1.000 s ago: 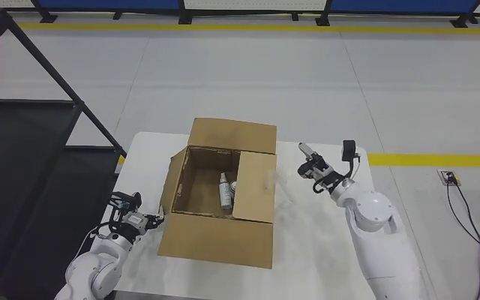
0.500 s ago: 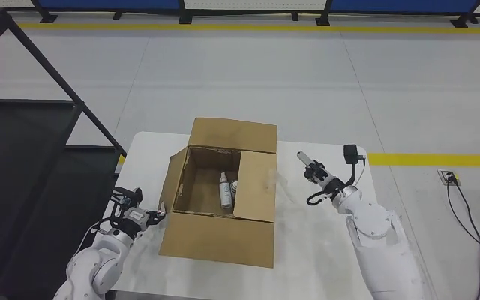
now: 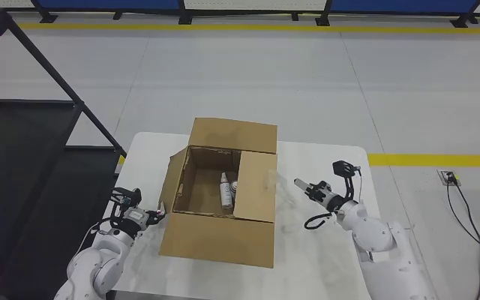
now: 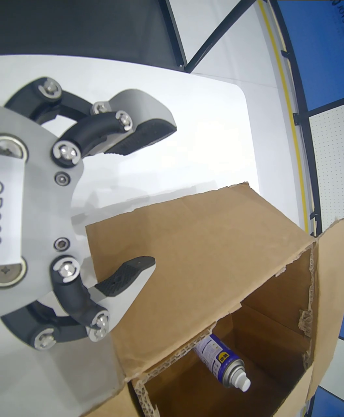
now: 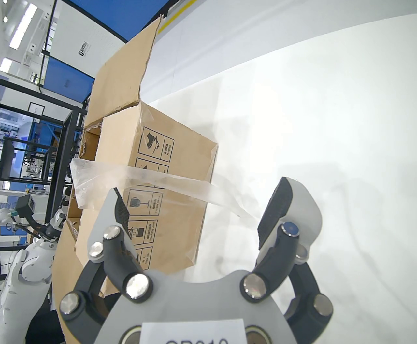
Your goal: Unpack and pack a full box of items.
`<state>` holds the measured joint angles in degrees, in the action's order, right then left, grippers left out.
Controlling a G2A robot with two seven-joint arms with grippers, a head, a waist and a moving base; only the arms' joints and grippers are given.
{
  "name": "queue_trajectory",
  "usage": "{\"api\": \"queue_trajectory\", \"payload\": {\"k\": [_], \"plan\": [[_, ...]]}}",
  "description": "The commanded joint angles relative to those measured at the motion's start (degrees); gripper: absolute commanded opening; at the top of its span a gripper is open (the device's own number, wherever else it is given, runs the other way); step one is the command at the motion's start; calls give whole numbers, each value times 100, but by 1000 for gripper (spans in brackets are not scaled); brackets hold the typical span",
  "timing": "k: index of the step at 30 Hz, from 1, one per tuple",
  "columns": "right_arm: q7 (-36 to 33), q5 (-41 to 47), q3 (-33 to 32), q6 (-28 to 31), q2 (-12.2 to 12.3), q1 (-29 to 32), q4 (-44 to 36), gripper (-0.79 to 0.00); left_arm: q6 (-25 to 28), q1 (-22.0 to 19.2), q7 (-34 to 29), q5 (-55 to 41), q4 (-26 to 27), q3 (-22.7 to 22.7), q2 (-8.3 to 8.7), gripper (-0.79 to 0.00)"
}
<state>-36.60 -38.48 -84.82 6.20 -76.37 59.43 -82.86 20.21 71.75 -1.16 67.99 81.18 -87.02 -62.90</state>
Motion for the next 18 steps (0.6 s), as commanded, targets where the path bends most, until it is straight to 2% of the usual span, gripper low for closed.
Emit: {"api": "queue_trajectory", "payload": {"k": [1,3,9,18], "plan": [[68,-783,176,7,24,-13,-12,0,-23,-4,-22,1,21,4,-1,0],[139,-1274,290,-22,46,-10,43,0,-72,4,-30,-15,38,-1,-5,0],[184,-1758,606,143,56,-152,204,0,-140,20,-58,-37,46,12,-13,0],[95,-1994,1215,2,-37,-811,797,0,-197,4,-86,-37,70,40,-23,0]]}}
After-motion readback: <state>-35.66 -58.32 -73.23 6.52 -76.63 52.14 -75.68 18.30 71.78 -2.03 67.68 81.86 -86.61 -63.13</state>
